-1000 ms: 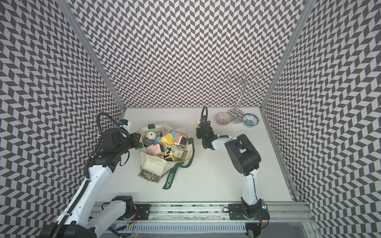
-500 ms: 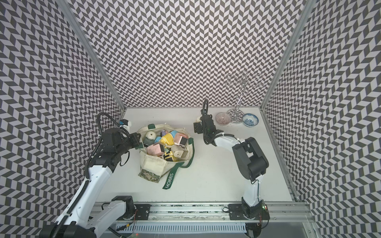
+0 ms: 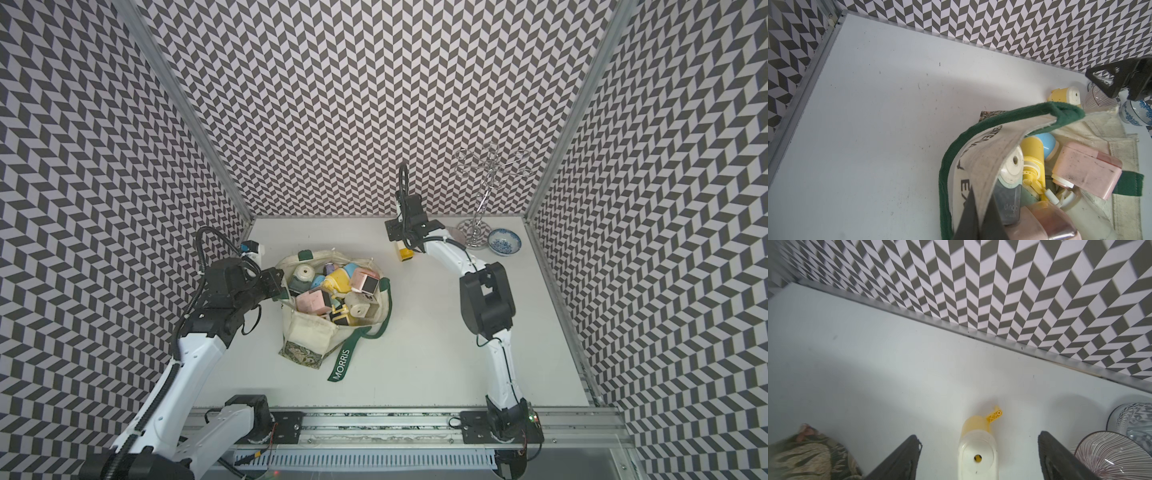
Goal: Take out the pencil sharpeners from the tote bags
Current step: Place the pencil sharpener at the center of the board.
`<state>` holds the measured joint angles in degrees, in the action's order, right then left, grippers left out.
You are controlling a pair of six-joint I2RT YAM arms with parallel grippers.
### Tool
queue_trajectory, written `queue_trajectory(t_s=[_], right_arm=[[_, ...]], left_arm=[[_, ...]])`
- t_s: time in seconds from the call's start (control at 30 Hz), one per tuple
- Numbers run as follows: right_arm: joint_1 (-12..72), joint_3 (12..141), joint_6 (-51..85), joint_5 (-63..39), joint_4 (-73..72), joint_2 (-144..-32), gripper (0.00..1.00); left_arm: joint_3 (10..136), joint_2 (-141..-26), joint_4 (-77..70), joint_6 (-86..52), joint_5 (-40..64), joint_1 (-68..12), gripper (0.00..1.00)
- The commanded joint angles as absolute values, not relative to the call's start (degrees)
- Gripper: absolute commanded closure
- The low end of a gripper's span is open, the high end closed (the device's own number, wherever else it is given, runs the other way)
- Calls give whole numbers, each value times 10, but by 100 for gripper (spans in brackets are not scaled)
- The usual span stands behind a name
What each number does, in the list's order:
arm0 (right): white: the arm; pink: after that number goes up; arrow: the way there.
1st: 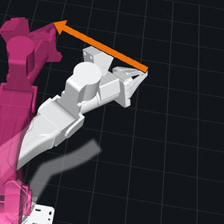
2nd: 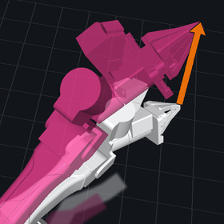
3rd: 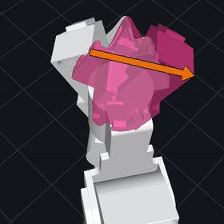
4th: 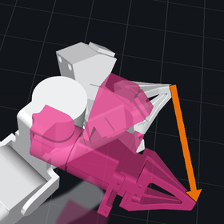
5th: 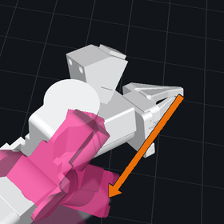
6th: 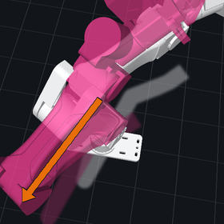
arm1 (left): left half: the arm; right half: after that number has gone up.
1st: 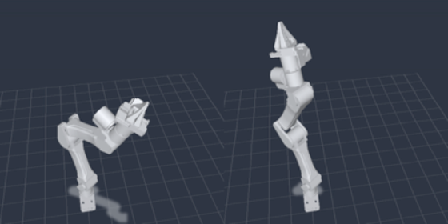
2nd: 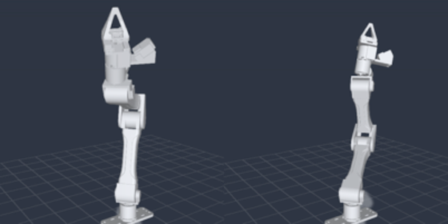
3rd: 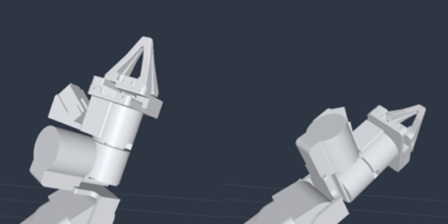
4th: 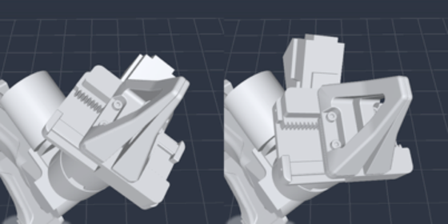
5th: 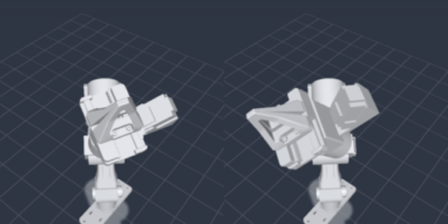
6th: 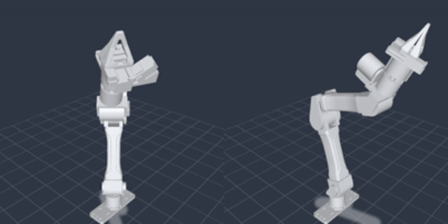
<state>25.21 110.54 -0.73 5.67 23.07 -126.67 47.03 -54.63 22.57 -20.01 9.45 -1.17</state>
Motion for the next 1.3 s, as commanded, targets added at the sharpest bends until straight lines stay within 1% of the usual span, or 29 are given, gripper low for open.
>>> queue_trajectory(t_s=[0.0, 0.13, 0.23, 0.5, 0.7, 0.97, 1.13, 1.27], right_arm=[[249, 1145, -32, 63, 283, -1293, 11], [248, 1201, -35, 46, 317, -1340, 10], [248, 1237, -31, 52, 336, -1371, 10], [247, 1256, -33, 64, 344, -1393, 14], [246, 1257, -35, 53, 356, -1406, 20], [245, 1258, -32, 52, 354, -1411, 35], [244, 1256, -23, 53, 343, -1403, 52], [244, 1215, -8, 53, 301, -1368, 61]], left_arm=[[474, -535, 212, -190, 85, -16, 100], [473, -537, 213, -190, 84, -16, 100], [474, -538, 212, -190, 83, -16, 100], [474, -538, 213, -189, 83, -15, 100], [475, -538, 213, -189, 85, -16, 100], [474, -538, 213, -189, 85, -17, 100], [474, -538, 212, -188, 86, -17, 100], [474, -538, 212, -188, 86, -16, 100]])
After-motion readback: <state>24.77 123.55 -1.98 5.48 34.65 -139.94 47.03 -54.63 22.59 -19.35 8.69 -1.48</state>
